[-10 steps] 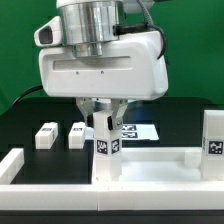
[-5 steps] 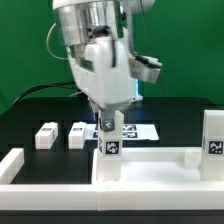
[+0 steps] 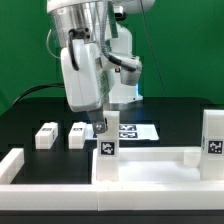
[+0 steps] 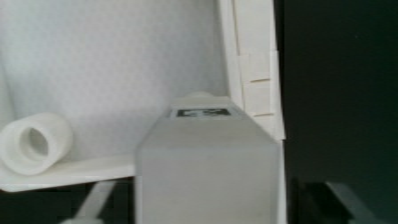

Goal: Assemble desk

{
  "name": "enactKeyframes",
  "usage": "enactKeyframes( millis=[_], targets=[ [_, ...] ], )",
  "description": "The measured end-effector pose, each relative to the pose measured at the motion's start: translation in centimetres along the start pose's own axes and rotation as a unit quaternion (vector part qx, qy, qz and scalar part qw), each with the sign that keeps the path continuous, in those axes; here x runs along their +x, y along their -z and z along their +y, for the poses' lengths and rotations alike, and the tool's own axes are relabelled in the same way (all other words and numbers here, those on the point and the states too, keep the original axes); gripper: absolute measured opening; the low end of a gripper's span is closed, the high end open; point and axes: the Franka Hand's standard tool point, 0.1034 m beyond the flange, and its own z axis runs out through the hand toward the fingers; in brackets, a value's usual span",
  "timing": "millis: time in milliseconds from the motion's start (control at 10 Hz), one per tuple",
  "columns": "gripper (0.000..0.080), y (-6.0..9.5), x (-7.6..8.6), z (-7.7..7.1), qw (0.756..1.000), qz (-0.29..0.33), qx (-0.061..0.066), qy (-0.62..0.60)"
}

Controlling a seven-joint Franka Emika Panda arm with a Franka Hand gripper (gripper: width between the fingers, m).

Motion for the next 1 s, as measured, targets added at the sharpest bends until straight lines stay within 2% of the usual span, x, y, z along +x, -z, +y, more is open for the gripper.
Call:
enactKeyframes(
  millis=[100,300,600,700,800,1000],
  targets=[
    [0.061,0.0,-0.2,-0.1,0.994,0.005,0.001,0.111],
    [0.0637,-0.3,-0.9,0.0,0.972,0.002,0.0,0.236],
    [0.0646,-0.3,-0.7,0.0,0.951,0.003,0.0,0.308],
    [0.0649,-0.3,-0.6,0.0,0.929,0.007,-0.003,0.369],
    [0.0649,-0.5,-0.7,-0.2,0.882,0.031,-0.012,0.47],
    [0.0649,-1.5,-0.6,0.2,0.791,0.042,-0.016,0.61]
  ],
)
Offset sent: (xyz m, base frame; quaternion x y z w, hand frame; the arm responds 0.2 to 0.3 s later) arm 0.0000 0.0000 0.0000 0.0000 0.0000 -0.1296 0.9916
